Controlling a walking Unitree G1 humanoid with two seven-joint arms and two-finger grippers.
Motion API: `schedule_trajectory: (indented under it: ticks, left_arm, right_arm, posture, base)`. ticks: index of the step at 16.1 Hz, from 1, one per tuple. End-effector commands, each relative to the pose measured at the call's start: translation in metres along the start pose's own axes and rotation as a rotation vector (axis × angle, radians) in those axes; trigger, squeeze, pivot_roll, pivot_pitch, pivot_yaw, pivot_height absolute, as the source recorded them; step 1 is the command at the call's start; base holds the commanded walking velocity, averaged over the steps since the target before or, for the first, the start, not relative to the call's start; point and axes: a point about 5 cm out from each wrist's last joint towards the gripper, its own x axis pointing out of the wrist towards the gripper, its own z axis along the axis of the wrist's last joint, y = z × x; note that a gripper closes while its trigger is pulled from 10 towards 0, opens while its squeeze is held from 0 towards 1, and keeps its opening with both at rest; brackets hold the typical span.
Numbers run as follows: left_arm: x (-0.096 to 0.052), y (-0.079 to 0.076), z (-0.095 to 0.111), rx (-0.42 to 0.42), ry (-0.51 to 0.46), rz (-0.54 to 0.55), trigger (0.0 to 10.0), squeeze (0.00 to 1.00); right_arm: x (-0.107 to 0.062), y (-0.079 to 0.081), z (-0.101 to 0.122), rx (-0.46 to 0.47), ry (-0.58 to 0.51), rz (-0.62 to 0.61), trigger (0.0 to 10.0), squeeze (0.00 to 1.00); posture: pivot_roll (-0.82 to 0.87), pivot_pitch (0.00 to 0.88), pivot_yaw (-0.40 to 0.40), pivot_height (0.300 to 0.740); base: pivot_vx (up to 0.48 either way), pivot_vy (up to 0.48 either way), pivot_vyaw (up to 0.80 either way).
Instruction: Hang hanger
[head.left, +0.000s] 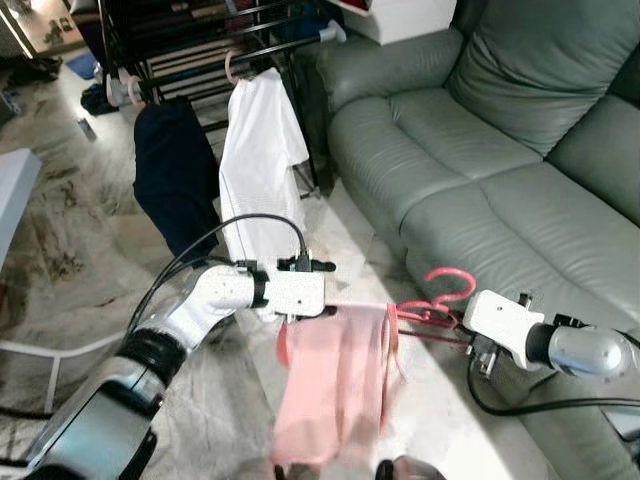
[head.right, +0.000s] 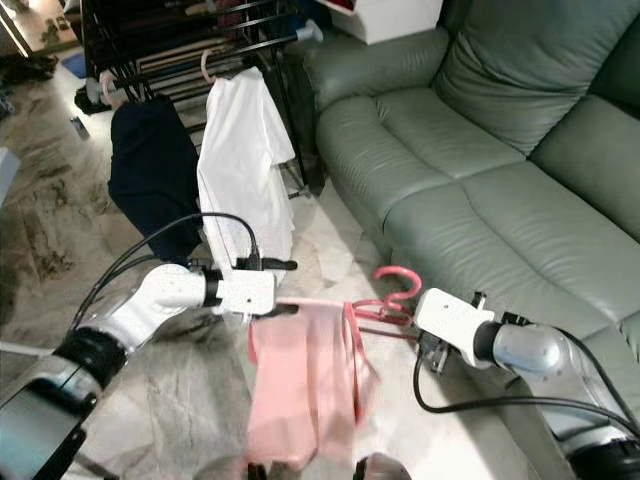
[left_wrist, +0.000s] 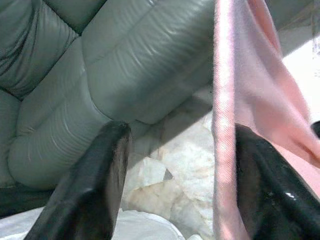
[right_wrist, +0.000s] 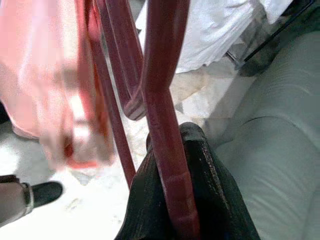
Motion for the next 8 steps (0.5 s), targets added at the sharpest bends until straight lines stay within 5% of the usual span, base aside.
schedule_trajectory:
  ticks: [1,8]
  left_arm:
    - [0.0,0.005,-0.003,0.009,0.031,-0.024,0.0,0.0]
    - [0.012,0.02,0.001,-0.027,0.062,-0.115,0.0,0.0]
  right_arm:
    - [0.004,0.001,0.006,-0.036,-0.031,-0.005,10.0,0.0]
    - [0.011,0.001,0.007,-0.051,-0.049,-0.057,10.0,0.0]
  posture:
    - [-0.09,0.035,0.095,0.74]
    - [-0.08,0.041,0.111,0.74]
  base:
    - [0.0,0.0,0.0]
    - [0.0,0.0,0.0]
